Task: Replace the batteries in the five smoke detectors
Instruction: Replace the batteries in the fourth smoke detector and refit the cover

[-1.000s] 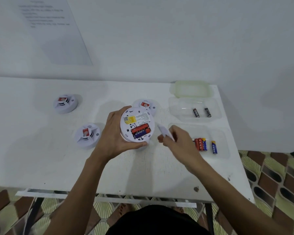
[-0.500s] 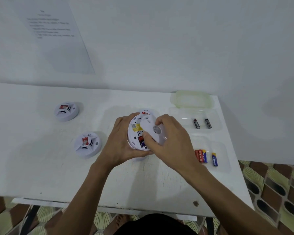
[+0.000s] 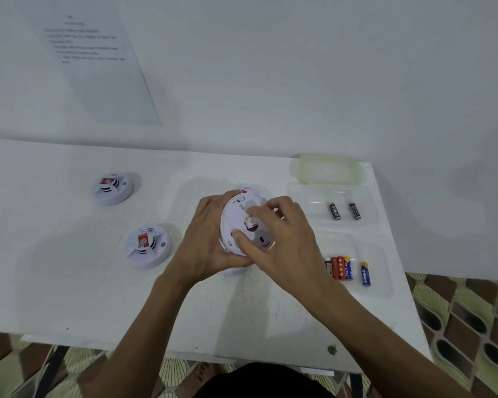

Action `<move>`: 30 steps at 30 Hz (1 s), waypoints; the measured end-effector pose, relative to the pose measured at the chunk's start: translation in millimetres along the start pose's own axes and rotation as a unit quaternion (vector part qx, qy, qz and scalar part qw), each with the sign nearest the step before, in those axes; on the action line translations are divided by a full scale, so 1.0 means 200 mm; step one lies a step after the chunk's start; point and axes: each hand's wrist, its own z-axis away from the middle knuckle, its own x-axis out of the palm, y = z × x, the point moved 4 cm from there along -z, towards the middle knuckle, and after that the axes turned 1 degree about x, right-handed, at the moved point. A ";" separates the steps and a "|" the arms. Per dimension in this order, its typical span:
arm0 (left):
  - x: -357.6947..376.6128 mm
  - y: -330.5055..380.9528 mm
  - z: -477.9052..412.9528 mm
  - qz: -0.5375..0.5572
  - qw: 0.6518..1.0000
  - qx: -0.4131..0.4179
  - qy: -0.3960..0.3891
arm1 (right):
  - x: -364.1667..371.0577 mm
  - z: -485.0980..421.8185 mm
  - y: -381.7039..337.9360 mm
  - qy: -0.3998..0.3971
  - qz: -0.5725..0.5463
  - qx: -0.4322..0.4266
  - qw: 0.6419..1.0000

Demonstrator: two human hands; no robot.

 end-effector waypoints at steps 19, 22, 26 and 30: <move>-0.04 -0.02 -0.02 -0.151 0.985 -0.009 0.087 | -0.01 -0.03 -0.06 0.010 -0.043 0.089 0.995; 0.01 -0.07 0.01 -0.038 0.998 -0.025 0.051 | 0.00 -0.03 -0.08 0.007 -0.031 0.097 0.995; 0.01 -0.07 -0.01 -0.026 0.999 -0.014 0.039 | -0.02 -0.07 -0.07 -0.018 -0.044 0.097 0.994; -0.04 -0.02 -0.07 -0.049 0.998 0.012 0.035 | -0.10 -0.12 0.06 -0.042 -0.172 0.090 0.980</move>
